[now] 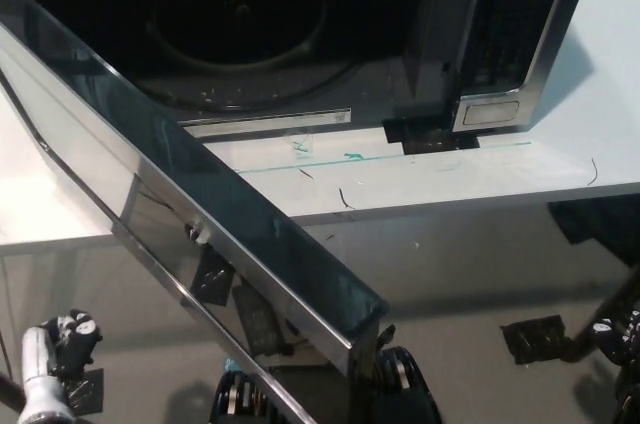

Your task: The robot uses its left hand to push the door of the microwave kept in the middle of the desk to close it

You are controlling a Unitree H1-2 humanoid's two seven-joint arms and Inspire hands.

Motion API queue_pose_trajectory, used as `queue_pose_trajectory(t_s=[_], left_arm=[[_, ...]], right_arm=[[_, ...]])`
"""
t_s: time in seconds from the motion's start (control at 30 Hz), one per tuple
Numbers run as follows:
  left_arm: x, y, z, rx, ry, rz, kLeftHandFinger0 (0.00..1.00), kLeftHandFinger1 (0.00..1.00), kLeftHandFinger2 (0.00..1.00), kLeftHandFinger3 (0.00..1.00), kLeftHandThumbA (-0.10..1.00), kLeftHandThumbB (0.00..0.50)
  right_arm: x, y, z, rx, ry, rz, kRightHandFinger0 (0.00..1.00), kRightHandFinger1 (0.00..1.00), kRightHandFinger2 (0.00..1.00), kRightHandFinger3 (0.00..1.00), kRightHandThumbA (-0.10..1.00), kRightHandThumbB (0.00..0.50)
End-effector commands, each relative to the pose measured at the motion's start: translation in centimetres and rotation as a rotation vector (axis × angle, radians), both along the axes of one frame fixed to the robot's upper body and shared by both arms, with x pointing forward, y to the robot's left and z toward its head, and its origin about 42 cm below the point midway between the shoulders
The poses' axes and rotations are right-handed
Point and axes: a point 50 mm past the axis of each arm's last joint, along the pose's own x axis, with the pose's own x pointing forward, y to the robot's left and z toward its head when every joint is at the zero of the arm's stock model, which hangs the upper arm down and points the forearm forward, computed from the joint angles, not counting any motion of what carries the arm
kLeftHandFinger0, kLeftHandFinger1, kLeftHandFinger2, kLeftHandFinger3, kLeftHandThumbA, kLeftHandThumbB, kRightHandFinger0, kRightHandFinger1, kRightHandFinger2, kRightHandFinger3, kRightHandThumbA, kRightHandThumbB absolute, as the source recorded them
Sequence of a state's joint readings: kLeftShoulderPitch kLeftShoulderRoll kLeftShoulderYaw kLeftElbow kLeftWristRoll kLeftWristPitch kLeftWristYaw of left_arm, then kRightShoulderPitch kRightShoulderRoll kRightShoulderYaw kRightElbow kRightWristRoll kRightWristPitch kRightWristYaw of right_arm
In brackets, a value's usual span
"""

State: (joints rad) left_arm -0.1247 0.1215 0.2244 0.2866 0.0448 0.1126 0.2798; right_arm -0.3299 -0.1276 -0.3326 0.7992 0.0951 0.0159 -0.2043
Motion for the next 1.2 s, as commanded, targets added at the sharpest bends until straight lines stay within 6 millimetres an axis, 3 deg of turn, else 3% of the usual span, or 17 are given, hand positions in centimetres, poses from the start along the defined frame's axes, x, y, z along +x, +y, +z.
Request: queue_pose_trajectory(t_s=[0.0, 0.07, 0.17, 0.2, 0.27, 0.37, 0.47, 0.57, 0.7, 0.77, 0.93, 1.17], left_arm=[[-3.6, -0.9, 4.7, 0.119, -0.123, -0.014, 0.03, 0.07, 0.19, 0.37, 0.04, 0.016], [-5.0, -1.3, 6.2, 0.174, -0.200, -0.038, 0.02, 0.04, 0.16, 0.37, 0.03, 0.015], [-6.0, -2.0, 7.9, 0.249, -0.305, -0.099, 0.00, 0.00, 0.07, 0.30, 0.09, 0.050], [-6.5, -2.6, 9.2, 0.306, -0.395, -0.154, 0.00, 0.00, 0.03, 0.21, -0.02, 0.053], [-6.8, -3.1, 10.6, 0.398, -0.498, -0.235, 0.00, 0.00, 0.00, 0.18, -0.10, 0.035], [-7.0, -4.0, 11.6, 0.408, -0.588, -0.300, 0.00, 0.00, 0.00, 0.16, -0.10, 0.059], [-7.2, -5.2, 12.9, 0.449, -0.652, -0.339, 0.00, 0.00, 0.00, 0.03, -0.10, 0.076], [-7.2, -7.5, 16.1, 0.496, -0.746, -0.444, 0.00, 0.00, 0.02, 0.16, -0.10, 0.039], [-6.4, -9.2, 18.9, 0.503, -0.868, -0.541, 0.00, 0.00, 0.01, 0.17, -0.10, 0.011], [-5.2, -10.6, 21.4, 0.534, -0.943, -0.618, 0.00, 0.00, 0.04, 0.21, -0.10, 0.006], [-3.1, -12.0, 22.5, 0.539, -1.016, -0.675, 0.00, 0.00, 0.01, 0.20, -0.10, 0.043], [-1.4, -12.9, 23.2, 0.598, -1.033, -0.719, 0.00, 0.00, 0.00, 0.15, -0.10, 0.073]], right_arm=[[1.7, -1.1, 2.2, -0.028, -0.074, -0.035, 0.86, 0.82, 0.87, 0.84, -0.02, 0.002], [1.6, -1.2, 2.1, -0.029, -0.072, -0.032, 0.90, 0.86, 0.91, 0.89, -0.05, 0.000], [1.6, -1.4, 2.2, -0.019, -0.089, -0.043, 0.89, 0.85, 0.90, 0.88, -0.08, 0.000], [1.6, -1.4, 2.0, -0.028, -0.084, -0.026, 0.97, 0.92, 0.98, 0.95, -0.07, 0.000], [1.7, -1.4, 2.1, -0.036, -0.079, -0.028, 0.97, 0.92, 0.97, 0.94, -0.07, 0.000], [1.6, -1.5, 2.0, -0.036, -0.083, -0.027, 0.98, 0.92, 0.97, 0.94, -0.06, 0.000], [1.8, -1.4, 2.1, -0.035, -0.081, -0.031, 1.00, 0.93, 0.96, 0.92, -0.06, 0.000], [1.7, -1.5, 2.2, -0.033, -0.071, -0.037, 0.94, 0.90, 0.93, 0.90, -0.06, 0.000], [1.4, -1.5, 1.8, -0.026, -0.061, -0.042, 0.90, 0.86, 0.90, 0.86, -0.06, 0.003], [1.2, -1.5, 1.6, -0.029, -0.059, -0.034, 0.91, 0.87, 0.90, 0.89, -0.06, 0.000], [1.0, -1.5, 1.4, -0.013, -0.066, -0.040, 0.94, 0.90, 0.94, 0.92, -0.06, 0.000], [0.5, -1.5, 0.9, -0.005, -0.061, -0.043, 0.99, 0.94, 0.95, 0.87, -0.05, 0.000]])
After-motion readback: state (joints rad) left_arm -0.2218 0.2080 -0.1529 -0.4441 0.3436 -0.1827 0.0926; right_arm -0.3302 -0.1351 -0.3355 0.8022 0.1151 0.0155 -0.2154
